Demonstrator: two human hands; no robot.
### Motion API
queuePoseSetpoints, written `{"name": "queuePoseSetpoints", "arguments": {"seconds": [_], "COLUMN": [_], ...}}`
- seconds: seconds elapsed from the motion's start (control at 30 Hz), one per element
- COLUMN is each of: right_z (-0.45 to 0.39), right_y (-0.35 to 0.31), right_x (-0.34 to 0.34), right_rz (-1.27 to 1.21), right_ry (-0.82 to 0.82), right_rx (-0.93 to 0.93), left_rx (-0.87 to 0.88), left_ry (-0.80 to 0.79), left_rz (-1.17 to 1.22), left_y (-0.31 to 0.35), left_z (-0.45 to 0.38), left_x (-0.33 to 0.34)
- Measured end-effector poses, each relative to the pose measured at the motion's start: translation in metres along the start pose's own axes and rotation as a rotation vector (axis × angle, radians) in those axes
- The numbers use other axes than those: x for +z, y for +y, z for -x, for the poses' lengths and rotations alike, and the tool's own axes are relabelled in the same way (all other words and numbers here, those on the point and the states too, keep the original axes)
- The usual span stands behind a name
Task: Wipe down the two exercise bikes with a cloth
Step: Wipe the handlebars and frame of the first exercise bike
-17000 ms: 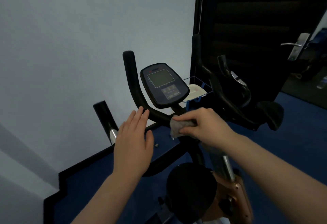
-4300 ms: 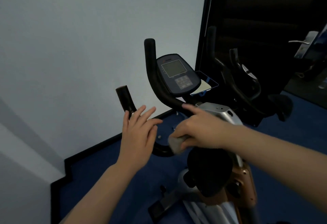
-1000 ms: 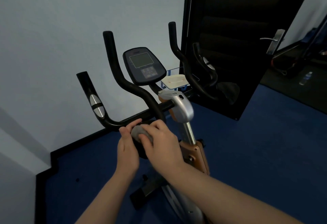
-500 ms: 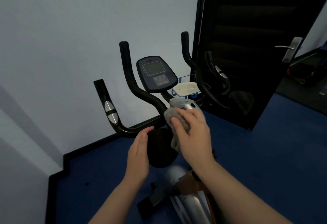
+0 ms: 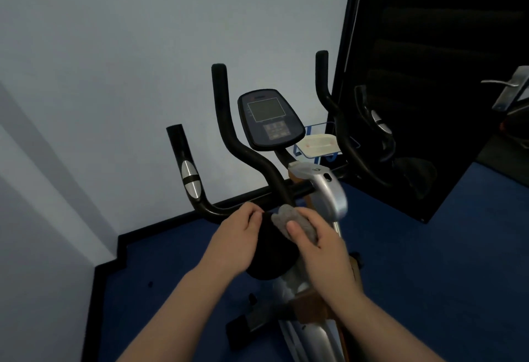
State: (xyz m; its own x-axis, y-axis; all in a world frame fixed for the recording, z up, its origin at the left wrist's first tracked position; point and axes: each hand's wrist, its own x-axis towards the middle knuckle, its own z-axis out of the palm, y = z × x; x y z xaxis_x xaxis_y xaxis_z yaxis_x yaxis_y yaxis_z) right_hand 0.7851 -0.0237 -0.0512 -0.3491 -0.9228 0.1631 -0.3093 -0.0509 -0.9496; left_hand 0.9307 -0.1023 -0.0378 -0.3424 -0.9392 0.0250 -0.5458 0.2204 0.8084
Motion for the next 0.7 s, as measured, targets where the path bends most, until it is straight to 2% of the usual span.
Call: {"name": "queuePoseSetpoints", "arguments": {"seconds": [0.1, 0.23, 0.4, 0.57, 0.7], "right_z": [-0.01, -0.036, -0.012, -0.044, -0.021], "right_y": [-0.006, -0.023, -0.009, -0.02, -0.007], "right_x": [-0.005, 0.007, -0.003, 0.02, 0.011], "right_rz": [0.064, 0.391, 0.327, 0.529, 0.372], "right_ry": [-0.084, -0.129, -0.118, -0.179, -0.173], "right_rx": [0.035, 0.023, -0.006, -0.066, -0.106], "left_rx": [-0.015, -0.04, -0.063, -0.103, -0.102], "left_ry": [0.117, 0.211, 0.259, 0.258, 0.314], "left_rz": [-0.015, -0.072, -0.078, -0.09, 0.007], "left_y": [0.002, 0.003, 0.003, 0.002, 0.003], "left_z": [0.003, 0.005, 0.009, 0.007, 0.014], "left_x": [0.009, 0.014, 0.015, 0.016, 0.017]}}
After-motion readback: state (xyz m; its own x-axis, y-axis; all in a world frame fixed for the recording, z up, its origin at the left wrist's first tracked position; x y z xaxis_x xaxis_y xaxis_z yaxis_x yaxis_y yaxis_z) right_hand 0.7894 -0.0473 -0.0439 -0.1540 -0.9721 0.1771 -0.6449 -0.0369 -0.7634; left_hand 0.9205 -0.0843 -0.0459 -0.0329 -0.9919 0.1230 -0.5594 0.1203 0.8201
